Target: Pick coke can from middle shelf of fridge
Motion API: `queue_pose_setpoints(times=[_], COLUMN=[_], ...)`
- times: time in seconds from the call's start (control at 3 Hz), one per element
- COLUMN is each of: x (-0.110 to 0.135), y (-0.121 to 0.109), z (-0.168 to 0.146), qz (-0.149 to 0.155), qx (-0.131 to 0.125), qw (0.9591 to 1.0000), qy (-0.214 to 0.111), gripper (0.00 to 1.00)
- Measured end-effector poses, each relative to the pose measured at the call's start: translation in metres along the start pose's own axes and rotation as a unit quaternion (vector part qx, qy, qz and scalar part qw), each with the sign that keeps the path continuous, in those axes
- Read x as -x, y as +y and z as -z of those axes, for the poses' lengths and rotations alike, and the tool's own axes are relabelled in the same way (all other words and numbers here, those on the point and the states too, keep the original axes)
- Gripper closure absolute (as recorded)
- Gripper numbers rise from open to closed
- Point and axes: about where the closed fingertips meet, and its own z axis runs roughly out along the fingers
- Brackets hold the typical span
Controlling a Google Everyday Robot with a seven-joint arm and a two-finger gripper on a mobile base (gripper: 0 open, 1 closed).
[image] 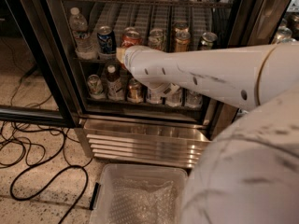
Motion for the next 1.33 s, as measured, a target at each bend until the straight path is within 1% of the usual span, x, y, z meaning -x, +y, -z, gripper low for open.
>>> queue_pose_setpoints(times=[0.33,1.0,1.33], x=[-0.024,-0.024,-0.052], y=[0.015,0.014,0.031], z=[0.021,0.021,0.041], qz=[-0.060,-0.063,-0.113], qx=[0.013,0.012,0.026], qw=[0.9977,0.9976,0.9917], qy=[0.027,0.027,0.055], gripper=[1.00,1.00,1.00])
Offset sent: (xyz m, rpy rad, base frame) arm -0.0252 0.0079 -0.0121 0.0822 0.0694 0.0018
